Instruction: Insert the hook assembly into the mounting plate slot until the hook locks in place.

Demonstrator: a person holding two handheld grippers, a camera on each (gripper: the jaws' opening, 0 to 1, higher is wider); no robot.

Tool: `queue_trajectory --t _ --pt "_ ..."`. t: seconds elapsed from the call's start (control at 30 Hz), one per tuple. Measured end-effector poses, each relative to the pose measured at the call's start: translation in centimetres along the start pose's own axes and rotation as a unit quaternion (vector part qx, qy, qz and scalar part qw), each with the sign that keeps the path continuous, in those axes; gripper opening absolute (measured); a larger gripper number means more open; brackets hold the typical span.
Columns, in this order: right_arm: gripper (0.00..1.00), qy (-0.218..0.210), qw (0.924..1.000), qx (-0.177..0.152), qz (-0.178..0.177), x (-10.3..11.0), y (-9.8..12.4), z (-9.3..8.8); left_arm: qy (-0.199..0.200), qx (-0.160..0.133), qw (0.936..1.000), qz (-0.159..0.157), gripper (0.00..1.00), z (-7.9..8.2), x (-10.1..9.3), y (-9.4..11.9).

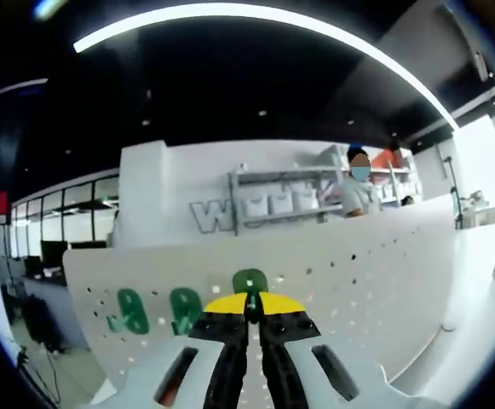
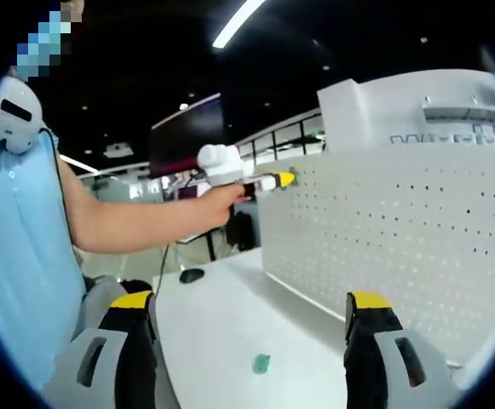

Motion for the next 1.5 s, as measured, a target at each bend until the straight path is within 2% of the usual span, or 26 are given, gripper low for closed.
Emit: queue_trajectory --t 0.63,1.17,1.5 --pt "0.93 -0.005 1.0 -0.003 -0.001 -0.21 0.1 -0.21 -0.02 0.008 0.9998 0.006 0.03 -0.19 -0.13 -0.44" --pt "0.92 -0.008 1.0 -0.003 -0.002 -0.39 0.32 -0.36 -0.022 0.017 0.9995 0.013 0.03 -0.6 -0.17 -0.63" --pt "0.91 -0.011 0.9999 -0.004 0.001 -0.31 0.3 -0.52 -0.038 0.026 0.9986 0.027 0.04 -0.67 -0.32 -0.67"
Point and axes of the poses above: the point that each gripper's makers call its tool centre point, and the gripper's own axes: y roughly backward along the fingers, x roughly to its left, z roughly out of its top, the point moved 3 cm from there along y, roughly backward along the fingers, and after that the axes turned 5 degrees about -x, right-handed, at the moved point
